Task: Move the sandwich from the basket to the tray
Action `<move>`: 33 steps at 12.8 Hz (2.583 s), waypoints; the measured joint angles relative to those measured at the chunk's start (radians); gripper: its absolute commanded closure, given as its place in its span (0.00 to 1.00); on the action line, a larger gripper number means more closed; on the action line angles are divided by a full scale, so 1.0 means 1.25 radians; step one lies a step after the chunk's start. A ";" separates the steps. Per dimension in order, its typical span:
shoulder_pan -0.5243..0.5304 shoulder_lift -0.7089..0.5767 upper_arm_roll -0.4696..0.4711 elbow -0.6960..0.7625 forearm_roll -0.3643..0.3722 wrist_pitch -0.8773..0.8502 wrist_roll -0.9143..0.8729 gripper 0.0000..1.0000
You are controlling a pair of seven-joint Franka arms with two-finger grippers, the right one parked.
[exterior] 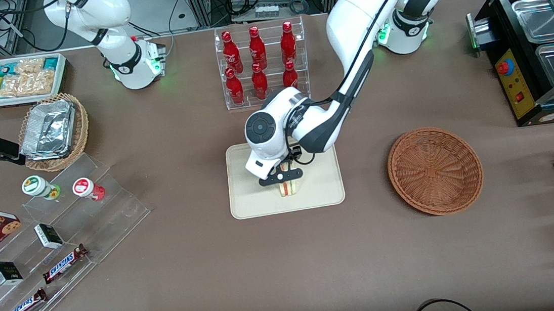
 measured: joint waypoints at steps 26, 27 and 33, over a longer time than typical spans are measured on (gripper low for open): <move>0.466 -0.538 0.007 -0.369 -0.041 -0.186 0.679 0.00; 0.483 -0.556 0.005 -0.377 -0.041 -0.206 0.695 0.00; 0.598 -0.653 -0.019 -0.378 -0.045 -0.343 0.779 0.00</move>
